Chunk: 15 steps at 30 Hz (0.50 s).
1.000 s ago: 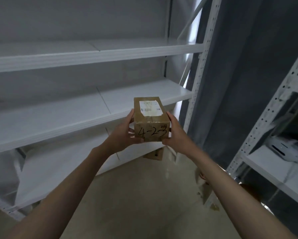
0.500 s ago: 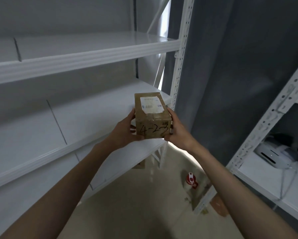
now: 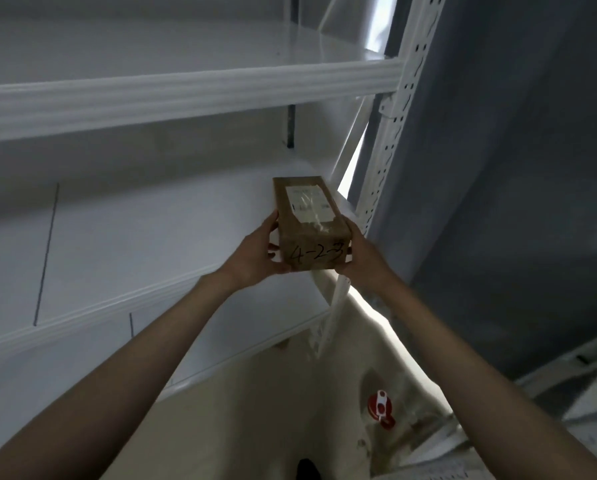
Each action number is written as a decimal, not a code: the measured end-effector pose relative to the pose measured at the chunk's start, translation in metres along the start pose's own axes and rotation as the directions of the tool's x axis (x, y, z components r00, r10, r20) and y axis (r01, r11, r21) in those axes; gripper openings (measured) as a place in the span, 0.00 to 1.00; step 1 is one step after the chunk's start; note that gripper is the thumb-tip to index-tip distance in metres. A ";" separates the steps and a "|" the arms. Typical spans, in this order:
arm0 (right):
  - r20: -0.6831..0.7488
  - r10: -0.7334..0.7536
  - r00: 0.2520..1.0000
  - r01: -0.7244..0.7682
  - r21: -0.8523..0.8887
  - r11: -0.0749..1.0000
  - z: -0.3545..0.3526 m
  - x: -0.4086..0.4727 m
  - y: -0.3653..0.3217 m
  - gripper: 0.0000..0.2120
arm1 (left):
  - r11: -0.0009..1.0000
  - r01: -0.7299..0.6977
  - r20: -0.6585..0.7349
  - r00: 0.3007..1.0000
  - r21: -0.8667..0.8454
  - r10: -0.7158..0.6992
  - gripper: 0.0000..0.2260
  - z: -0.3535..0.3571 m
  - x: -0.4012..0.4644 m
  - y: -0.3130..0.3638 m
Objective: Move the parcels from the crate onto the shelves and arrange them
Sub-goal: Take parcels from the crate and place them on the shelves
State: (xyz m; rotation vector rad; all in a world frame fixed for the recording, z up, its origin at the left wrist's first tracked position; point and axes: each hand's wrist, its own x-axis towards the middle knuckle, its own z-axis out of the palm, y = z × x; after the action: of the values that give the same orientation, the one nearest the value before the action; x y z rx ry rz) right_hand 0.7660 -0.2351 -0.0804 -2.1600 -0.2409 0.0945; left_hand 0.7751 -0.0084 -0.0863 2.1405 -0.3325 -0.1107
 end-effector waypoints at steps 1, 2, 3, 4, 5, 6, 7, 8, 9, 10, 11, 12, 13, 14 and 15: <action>0.021 0.004 1.000 -0.003 -0.003 1.000 -0.007 0.013 0.008 0.41 | 0.999 0.031 -0.017 0.999 -0.014 -0.031 0.49 0.005 0.013 -0.002; 0.038 0.000 0.999 0.000 -0.001 1.000 -0.015 0.026 0.014 0.41 | 0.998 0.065 -0.028 0.997 -0.025 -0.065 0.47 0.010 0.026 -0.002; 0.051 -0.009 0.999 0.009 -0.004 1.000 -0.021 0.039 0.018 0.40 | 0.996 0.091 -0.043 0.995 0.004 -0.091 0.45 0.014 0.038 -0.002; 0.064 -0.017 0.998 0.018 -0.005 1.000 -0.026 0.050 0.020 0.39 | 0.996 0.087 -0.054 0.995 -0.015 -0.087 0.40 0.019 0.049 -0.002; 0.074 -0.023 0.997 0.023 -0.002 1.000 -0.030 0.063 0.024 0.38 | 0.996 0.086 -0.072 0.994 -0.004 -0.086 0.30 0.022 0.059 0.000; 0.078 -0.028 0.997 0.028 0.002 1.000 -0.033 0.076 0.028 0.37 | 0.995 0.092 -0.118 0.989 0.033 -0.087 0.19 0.024 0.068 0.006; 0.088 -0.033 0.996 0.032 0.005 0.999 -0.036 0.086 0.031 0.36 | 0.990 0.125 -0.129 0.983 -0.062 -0.133 0.11 0.026 0.075 0.009; 0.095 -0.046 0.994 0.046 0.006 0.999 -0.036 0.096 0.033 0.35 | 0.984 0.139 -0.130 0.980 -0.110 -0.153 0.09 0.028 0.081 0.005; 0.103 -0.055 0.993 0.056 -0.006 0.998 -0.036 0.106 0.036 0.35 | 0.983 0.161 -0.135 0.976 -0.084 -0.172 0.11 0.028 0.089 0.001; 0.120 -0.066 0.991 0.066 0.003 0.998 -0.035 0.115 0.040 0.35 | 0.990 0.142 -0.157 0.977 -0.029 -0.144 0.18 0.027 0.096 -0.008; 0.130 -0.069 0.989 0.070 -0.001 0.998 -0.033 0.125 0.043 0.35 | 0.988 0.157 -0.133 0.979 0.002 -0.155 0.31 0.026 0.102 -0.017; 0.132 -0.079 0.988 0.080 0.000 0.997 -0.029 0.135 0.049 0.35 | 0.986 0.163 -0.130 0.979 0.027 -0.158 0.41 0.026 0.110 -0.026; 0.131 -0.085 0.988 0.088 -0.018 0.996 -0.025 0.145 0.052 0.34 | 0.981 0.188 -0.125 0.976 0.053 -0.180 0.46 0.025 0.115 -0.031; 0.125 -0.098 0.987 0.102 -0.026 0.994 -0.021 0.156 0.059 0.35 | 0.977 0.210 -0.118 0.972 0.037 -0.205 0.48 0.023 0.120 -0.036; 0.117 -0.106 0.988 0.111 -0.041 0.993 -0.017 0.166 0.063 0.38 | 0.975 0.219 -0.125 0.969 0.031 -0.214 0.49 0.022 0.127 -0.040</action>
State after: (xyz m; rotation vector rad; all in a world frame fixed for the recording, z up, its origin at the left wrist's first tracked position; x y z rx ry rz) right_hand 0.9401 -0.2493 -0.1187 -2.1867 -0.4300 0.1519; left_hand 0.9001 -0.0400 -0.1259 2.2117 -0.0296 -0.0994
